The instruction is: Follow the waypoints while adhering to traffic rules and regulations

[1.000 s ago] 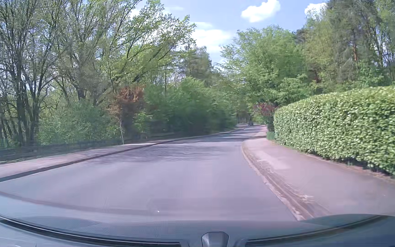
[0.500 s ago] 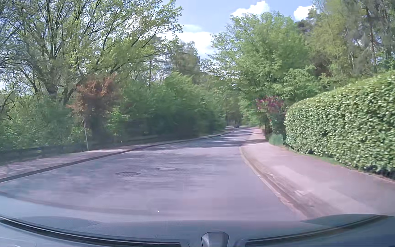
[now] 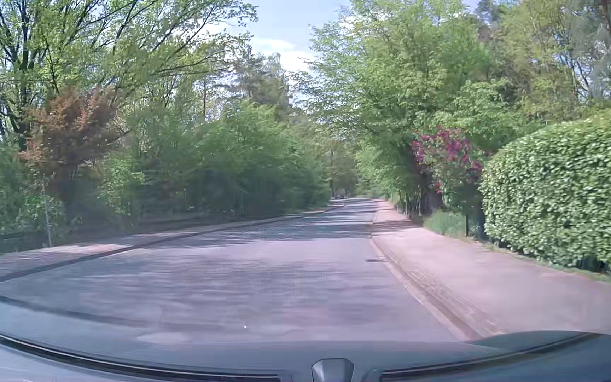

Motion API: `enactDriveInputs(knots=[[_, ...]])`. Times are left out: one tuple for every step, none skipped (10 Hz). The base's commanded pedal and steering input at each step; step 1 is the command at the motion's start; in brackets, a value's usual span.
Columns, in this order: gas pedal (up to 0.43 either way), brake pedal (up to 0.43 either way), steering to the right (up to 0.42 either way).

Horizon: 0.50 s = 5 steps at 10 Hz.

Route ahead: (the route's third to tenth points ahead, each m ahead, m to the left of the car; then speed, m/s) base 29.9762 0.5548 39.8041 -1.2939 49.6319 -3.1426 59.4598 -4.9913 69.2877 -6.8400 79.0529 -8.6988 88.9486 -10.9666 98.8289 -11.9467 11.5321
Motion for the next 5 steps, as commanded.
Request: enactDriveInputs(knots=[[0.008,0.000,0.036],[0.008,0.000,0.035],[0.008,0.000,0.034],[0.008,0.000,0.033],[0.008,0.000,0.033]])
